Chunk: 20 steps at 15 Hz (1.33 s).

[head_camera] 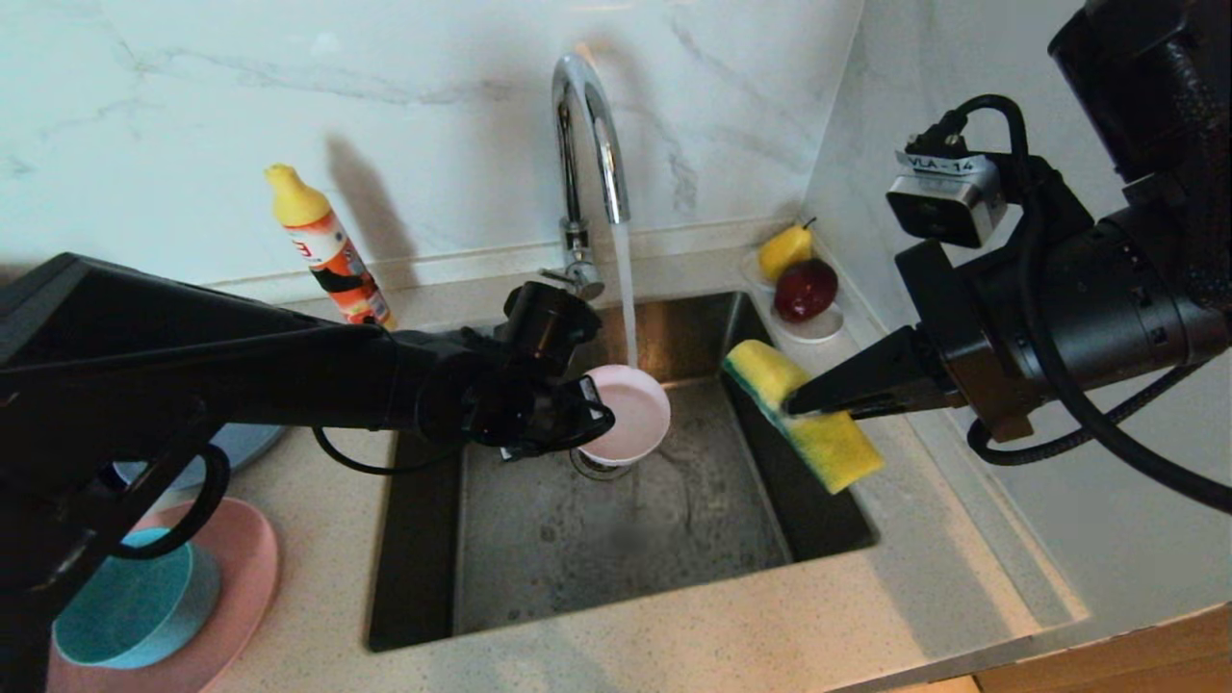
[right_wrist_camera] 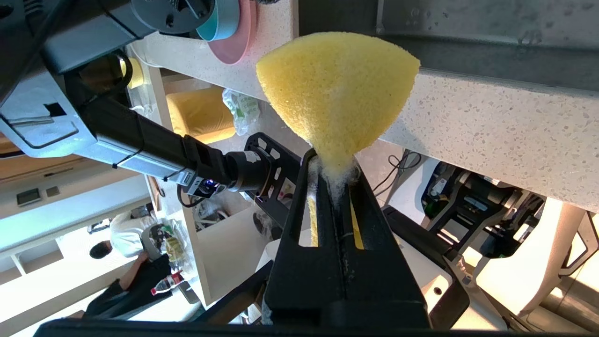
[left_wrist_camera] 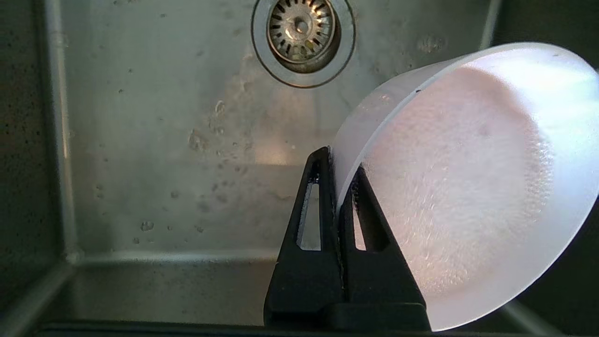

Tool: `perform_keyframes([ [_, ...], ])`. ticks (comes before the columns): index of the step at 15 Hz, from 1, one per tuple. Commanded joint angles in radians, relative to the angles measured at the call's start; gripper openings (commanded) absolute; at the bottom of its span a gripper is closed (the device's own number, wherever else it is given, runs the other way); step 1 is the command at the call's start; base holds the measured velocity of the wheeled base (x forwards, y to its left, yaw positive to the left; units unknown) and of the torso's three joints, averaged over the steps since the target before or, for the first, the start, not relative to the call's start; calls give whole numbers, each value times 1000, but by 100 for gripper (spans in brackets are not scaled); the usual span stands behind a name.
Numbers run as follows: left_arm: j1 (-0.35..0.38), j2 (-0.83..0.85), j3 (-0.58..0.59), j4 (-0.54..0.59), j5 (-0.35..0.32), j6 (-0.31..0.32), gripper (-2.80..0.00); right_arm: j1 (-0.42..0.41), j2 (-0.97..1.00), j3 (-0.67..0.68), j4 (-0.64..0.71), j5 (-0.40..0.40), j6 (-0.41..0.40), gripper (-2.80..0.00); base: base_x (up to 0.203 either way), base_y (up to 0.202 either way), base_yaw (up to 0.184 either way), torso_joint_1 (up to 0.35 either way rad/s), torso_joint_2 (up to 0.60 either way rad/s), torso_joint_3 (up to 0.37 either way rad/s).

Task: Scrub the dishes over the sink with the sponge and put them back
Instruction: Rinse the bowl

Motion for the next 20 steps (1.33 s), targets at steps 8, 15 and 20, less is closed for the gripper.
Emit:
perform_keyframes([
  [8,5,0,-7,4,2,-14,-280,1,0,0,4,4,3,-280,0,0,0,0,0,0],
  [15,11,-62,78,8,94,60,-280,-1,-8,0,4,3,3,-280,0,0,0,0,0,0],
  [20,23,-246,268,-229,250,361,-280,-1,1,2,4,3,5,-280,0,0,0,0,0,0],
])
